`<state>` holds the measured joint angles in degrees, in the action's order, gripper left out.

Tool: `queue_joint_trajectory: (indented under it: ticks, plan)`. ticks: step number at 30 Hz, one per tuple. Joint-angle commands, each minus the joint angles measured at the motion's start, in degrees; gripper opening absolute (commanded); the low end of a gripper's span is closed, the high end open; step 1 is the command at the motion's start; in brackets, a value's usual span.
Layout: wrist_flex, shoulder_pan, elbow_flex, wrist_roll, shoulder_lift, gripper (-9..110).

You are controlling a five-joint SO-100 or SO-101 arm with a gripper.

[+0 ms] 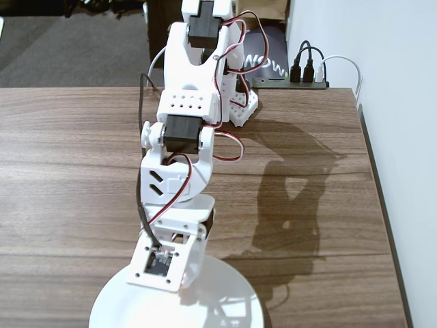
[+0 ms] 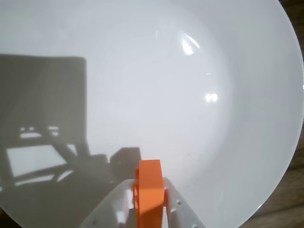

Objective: Grasp a lego block and put it on the plate.

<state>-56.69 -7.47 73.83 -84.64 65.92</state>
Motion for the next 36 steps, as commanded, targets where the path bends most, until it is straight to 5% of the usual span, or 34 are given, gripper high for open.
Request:
queue_joint_trajectory:
  ticks: [1,23,36]
  plan:
    - [-0.3,0.2,-2.1,0.7,1.5,11]
    - [-5.4,-0.3,-0.9,3.3,9.1,13]
    - [-6.8,-0.2,14.2,3.2,26.3,13]
